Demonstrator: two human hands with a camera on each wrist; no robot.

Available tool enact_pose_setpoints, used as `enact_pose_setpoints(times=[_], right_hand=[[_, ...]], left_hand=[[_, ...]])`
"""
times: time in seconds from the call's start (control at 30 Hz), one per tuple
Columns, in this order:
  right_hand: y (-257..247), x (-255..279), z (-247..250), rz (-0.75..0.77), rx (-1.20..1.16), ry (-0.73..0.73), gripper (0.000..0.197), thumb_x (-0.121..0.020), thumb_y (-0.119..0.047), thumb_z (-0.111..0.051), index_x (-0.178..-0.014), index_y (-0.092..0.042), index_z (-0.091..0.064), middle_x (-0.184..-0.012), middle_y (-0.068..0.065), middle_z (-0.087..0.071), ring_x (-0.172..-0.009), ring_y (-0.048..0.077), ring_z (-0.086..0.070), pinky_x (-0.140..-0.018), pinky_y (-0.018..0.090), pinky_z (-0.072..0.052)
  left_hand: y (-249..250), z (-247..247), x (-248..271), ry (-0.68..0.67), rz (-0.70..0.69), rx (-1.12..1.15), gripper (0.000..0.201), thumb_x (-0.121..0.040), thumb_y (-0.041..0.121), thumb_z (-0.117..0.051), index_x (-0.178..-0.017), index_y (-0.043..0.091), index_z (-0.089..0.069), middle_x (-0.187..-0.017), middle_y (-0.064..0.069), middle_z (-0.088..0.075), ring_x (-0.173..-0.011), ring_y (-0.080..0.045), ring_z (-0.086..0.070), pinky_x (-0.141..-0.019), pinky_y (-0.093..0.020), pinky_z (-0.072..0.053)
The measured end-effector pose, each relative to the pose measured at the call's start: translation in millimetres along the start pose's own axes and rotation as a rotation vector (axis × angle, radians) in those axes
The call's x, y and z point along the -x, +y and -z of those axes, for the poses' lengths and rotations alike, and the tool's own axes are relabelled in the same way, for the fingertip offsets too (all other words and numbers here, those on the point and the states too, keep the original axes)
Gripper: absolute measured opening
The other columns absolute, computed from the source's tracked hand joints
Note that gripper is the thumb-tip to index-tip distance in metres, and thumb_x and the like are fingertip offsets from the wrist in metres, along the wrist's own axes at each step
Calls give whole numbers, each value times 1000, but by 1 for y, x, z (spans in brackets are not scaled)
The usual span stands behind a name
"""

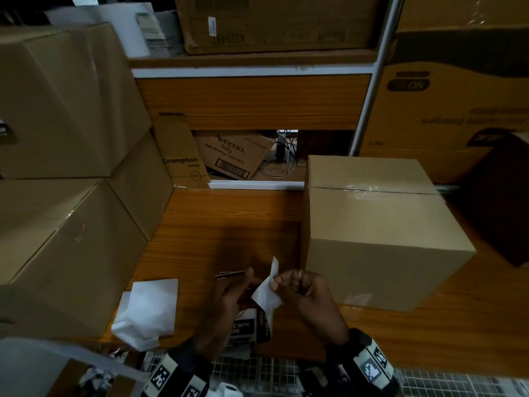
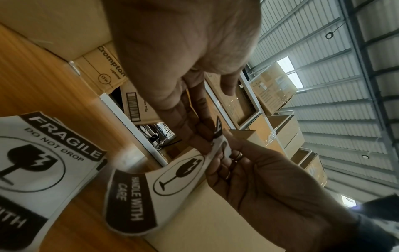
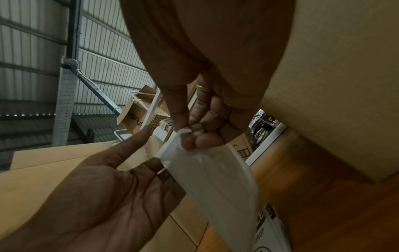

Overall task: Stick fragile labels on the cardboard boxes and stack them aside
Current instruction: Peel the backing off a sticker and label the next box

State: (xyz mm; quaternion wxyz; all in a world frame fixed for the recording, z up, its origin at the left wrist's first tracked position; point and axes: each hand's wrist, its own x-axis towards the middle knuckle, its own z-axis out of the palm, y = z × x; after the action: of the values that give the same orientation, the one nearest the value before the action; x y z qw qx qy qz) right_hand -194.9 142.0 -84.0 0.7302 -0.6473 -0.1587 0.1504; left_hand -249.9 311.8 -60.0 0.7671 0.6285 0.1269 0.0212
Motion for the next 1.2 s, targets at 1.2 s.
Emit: enact_pose_setpoints(times=[1.2], right_hand=[[-7,1,-20,79,-7,47,30,-104,-13,-56,-75,-8,-62,-71,0,-64,-70,13,-62,-72,26,-50]], left_hand=[[-9,13,-16,120,-119,-136,14,-94,5,-66,-86,10,-77,-93,-7,-78,-91,-23,-74,-74,-31,-59]])
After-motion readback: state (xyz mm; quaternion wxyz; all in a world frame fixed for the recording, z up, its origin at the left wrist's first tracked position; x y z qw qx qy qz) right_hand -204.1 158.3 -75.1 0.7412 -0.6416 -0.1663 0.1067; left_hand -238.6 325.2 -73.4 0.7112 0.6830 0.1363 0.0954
